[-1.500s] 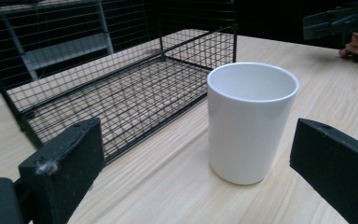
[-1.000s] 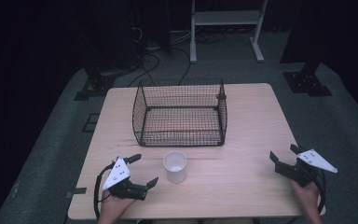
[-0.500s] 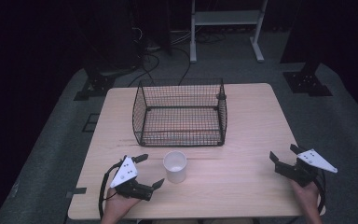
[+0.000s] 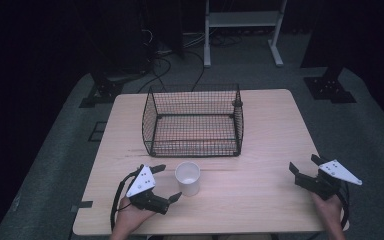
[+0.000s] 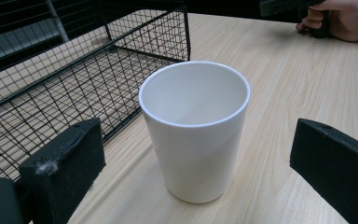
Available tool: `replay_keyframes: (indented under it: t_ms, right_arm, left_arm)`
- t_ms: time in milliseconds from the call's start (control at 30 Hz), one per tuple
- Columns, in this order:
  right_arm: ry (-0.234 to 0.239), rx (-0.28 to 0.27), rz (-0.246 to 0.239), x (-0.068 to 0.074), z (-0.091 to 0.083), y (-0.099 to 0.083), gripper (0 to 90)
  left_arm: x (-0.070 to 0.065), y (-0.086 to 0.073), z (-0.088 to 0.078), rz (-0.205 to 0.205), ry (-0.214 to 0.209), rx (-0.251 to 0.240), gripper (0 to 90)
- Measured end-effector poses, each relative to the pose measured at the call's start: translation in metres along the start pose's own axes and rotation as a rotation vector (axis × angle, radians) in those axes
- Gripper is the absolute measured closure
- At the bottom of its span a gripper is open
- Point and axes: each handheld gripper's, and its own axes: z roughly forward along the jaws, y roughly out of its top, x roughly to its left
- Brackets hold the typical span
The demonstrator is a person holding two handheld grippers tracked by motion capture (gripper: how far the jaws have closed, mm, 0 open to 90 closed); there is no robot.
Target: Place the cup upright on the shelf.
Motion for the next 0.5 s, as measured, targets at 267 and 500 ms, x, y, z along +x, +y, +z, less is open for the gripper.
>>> replay_keyframes:
  t_ms: [267, 500]
  right_arm:
    - [0.002, -0.001, 0.0, 0.0, 0.0, 0.0, 13.0]
    - [0.005, -0.002, 0.001, 0.0, 0.0, 0.0, 13.0]
  left_arm:
    - [-0.002, 0.001, 0.009, 0.013, -0.017, 0.038, 2.5]
    - [0.001, 0.004, 0.02, 0.025, -0.018, 0.077, 2.5]
